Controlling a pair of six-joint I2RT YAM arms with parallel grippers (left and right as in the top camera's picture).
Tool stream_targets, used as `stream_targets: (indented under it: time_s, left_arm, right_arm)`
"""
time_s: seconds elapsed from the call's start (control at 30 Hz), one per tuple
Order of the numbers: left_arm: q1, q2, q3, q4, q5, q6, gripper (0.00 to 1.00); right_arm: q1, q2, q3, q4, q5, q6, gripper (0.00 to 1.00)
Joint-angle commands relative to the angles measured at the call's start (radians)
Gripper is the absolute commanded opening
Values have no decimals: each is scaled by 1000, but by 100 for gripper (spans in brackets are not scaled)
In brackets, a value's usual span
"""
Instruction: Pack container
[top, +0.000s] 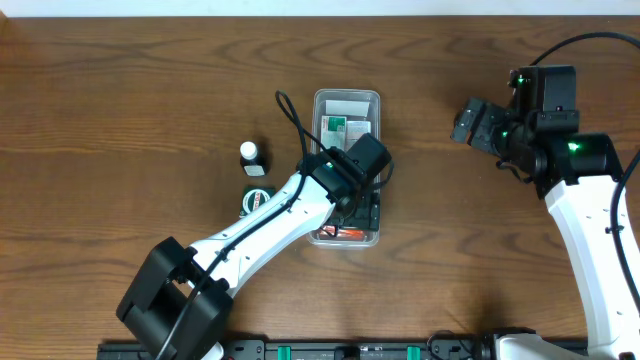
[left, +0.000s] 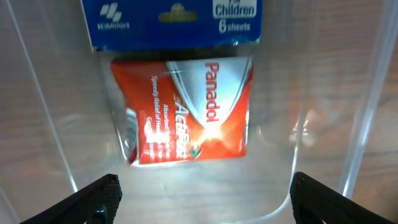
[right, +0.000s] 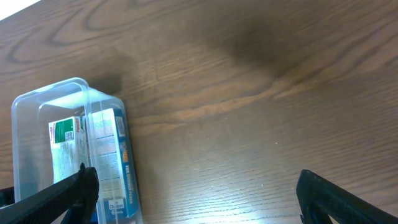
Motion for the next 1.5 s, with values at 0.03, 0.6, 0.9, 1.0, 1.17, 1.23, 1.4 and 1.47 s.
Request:
stream_targets:
  time_s: [0.03, 0.6, 0.9, 1.0, 1.17, 1.23, 1.4, 1.47]
  left_arm:
    - [2, -40, 56, -43, 7, 48, 88]
    - [222, -328, 170, -175, -185, 197, 83]
    - [328, -305, 164, -203, -145, 230, 84]
    - [307, -303, 162, -183, -54, 230, 82]
    - [219, -273, 138, -113, -24, 230, 60]
    - [182, -232, 133, -99, -36, 229, 52]
    - [146, -93, 133, -95, -61, 229, 27]
    - [142, -36, 133, -93, -60, 225, 22]
  right_arm:
    - [-5, 0, 6, -2, 6, -10, 99]
    - [-5, 0, 6, -2, 6, -11, 99]
    - [-5, 0, 6, -2, 6, -11, 99]
    - [-5, 0, 6, -2, 6, -10, 99]
    - [-3, 0, 6, -3, 6, -10, 99]
    - [-3, 0, 6, -4, 6, -10, 99]
    - [-3, 0, 6, -5, 6, -11, 99]
    - [-3, 0, 6, -4, 6, -11, 99]
